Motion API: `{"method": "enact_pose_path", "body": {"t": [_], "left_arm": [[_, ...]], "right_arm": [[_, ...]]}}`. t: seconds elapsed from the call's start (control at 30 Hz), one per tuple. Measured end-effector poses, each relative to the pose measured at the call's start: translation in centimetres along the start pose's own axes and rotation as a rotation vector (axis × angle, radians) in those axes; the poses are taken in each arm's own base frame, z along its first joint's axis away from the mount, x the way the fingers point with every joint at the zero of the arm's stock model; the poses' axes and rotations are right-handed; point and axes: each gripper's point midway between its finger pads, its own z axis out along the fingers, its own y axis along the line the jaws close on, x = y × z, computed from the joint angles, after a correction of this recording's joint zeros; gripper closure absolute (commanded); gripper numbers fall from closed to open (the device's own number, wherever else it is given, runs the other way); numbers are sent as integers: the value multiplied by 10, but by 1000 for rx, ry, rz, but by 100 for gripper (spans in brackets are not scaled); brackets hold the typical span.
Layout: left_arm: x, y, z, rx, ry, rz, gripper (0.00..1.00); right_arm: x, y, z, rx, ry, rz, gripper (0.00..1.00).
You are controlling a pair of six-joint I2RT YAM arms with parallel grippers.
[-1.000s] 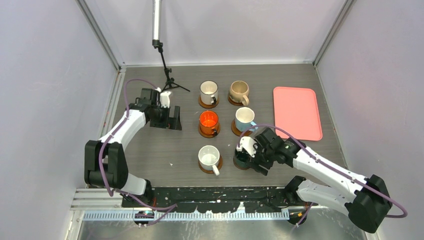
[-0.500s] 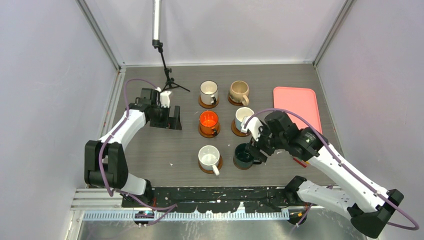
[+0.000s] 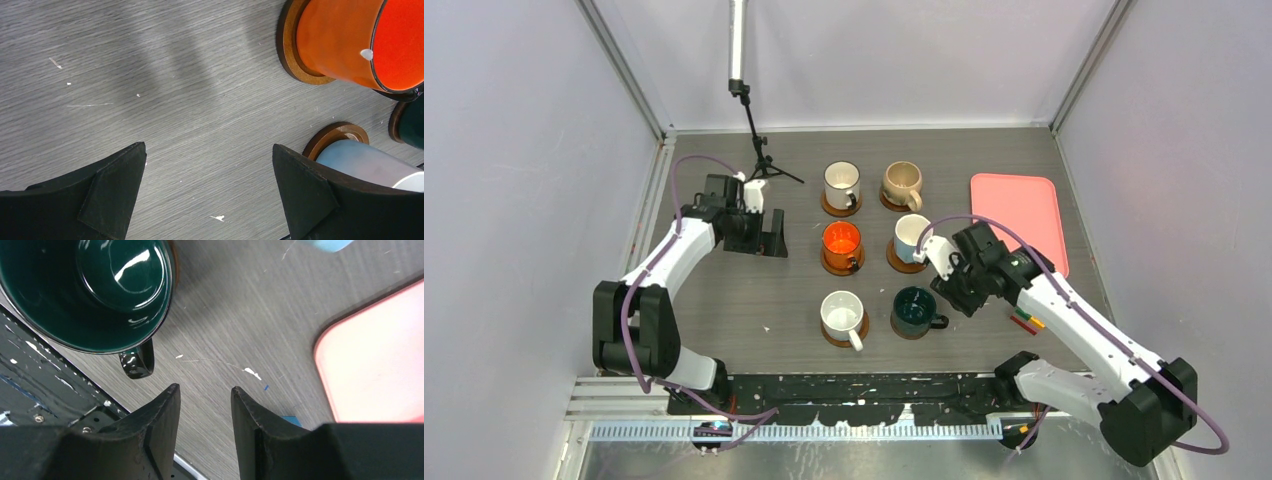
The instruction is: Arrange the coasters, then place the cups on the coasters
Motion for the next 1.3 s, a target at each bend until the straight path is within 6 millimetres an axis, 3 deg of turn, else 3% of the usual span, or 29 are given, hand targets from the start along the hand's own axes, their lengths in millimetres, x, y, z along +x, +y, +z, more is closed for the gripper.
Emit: {"method": "enact_pose_path", "body": {"t": [0.13,0.5,0.93,1.3], "left_arm": [[0,0,0,0,0,-1,0],[1,0,0,-4,2,-9,0],[0,0,-3,-11,-4,-7,0],[0,0,-3,-11,-3,-7,0]], "right_arm": [[11,4,11,-27,48,-14,53],[9,10,22,-68,41,-17,53],[15,23,27,-135,38,-42,44],[13,31,24,-171,7,-48,26]]}}
